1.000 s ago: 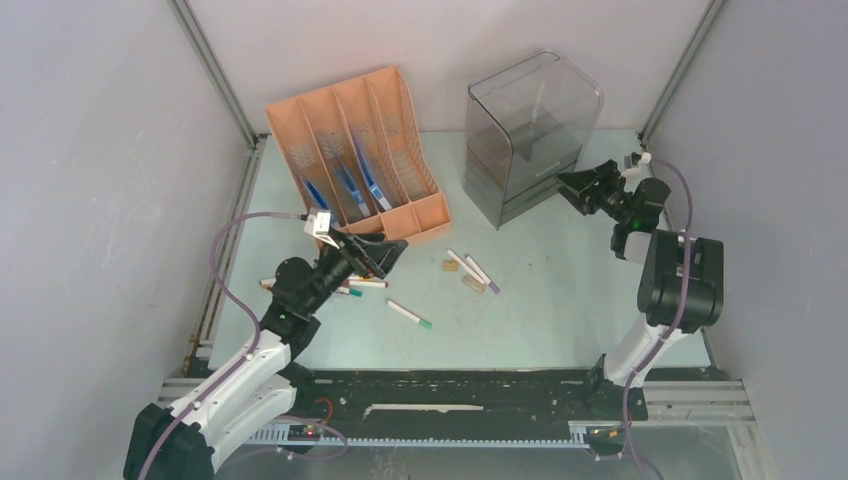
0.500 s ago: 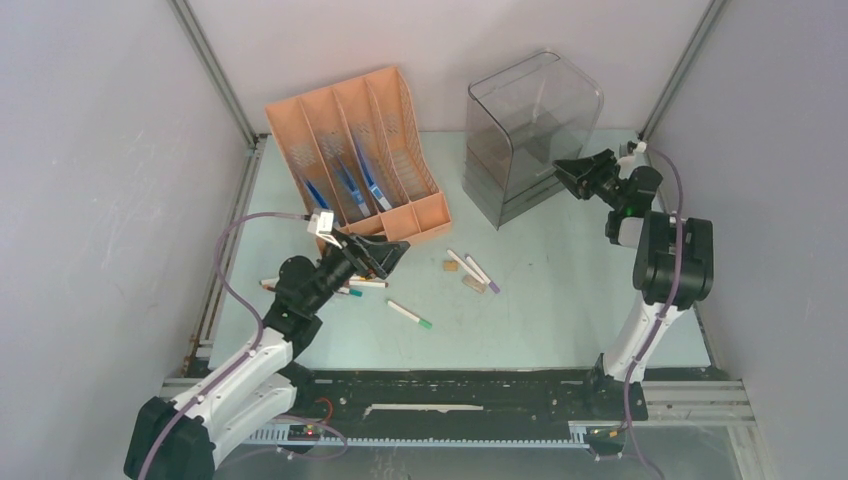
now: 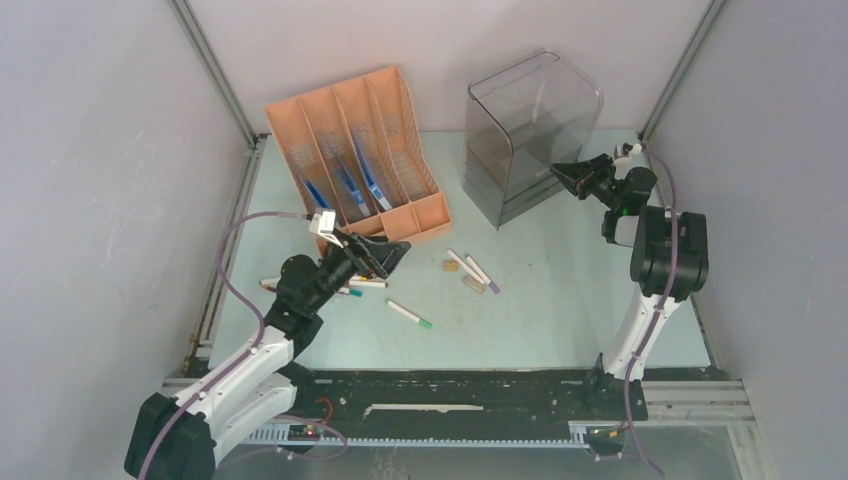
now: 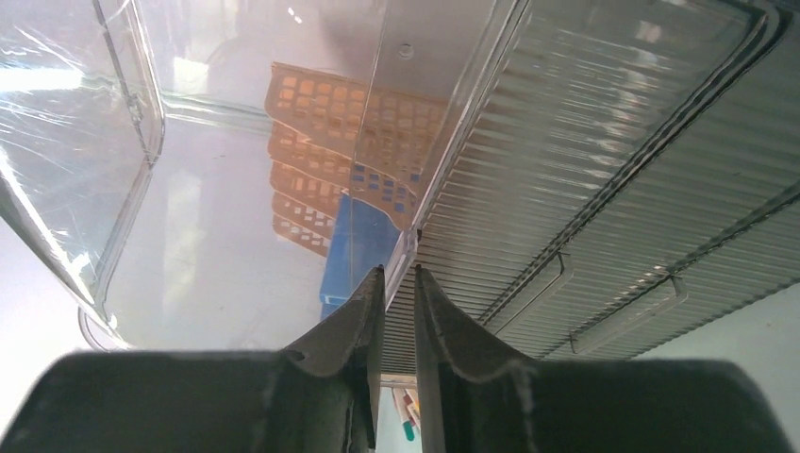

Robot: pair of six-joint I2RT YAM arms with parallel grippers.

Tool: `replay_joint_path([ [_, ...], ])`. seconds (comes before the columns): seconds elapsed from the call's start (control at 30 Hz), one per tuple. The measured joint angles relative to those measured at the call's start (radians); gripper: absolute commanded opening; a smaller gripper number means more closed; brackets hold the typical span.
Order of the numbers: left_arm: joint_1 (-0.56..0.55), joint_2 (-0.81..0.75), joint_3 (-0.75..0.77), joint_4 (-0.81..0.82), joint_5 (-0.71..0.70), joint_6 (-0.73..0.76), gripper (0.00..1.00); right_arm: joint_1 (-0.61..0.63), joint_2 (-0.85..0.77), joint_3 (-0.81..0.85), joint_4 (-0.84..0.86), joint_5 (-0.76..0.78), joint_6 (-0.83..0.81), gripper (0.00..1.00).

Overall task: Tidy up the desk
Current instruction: Open the drawer in the storage box.

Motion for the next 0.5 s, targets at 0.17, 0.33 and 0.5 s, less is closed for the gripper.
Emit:
replay_joint_path([
  [0.17, 0.0, 0.014, 0.002, 0.003, 0.006, -0.002, 1.0, 0.0, 0.015, 0.002, 0.032, -0.001, 0.024, 0.31],
  [0.33, 0.0, 0.034, 0.002, 0.007, 0.021, -0.011, 1.0, 0.001, 0.036, 0.021, 0.041, -0.001, 0.043, 0.2],
  [0.5, 0.0, 0.051, 0.002, 0.013, 0.027, -0.026, 1.0, 0.0, 0.041, 0.028, 0.051, -0.006, 0.067, 0.06],
])
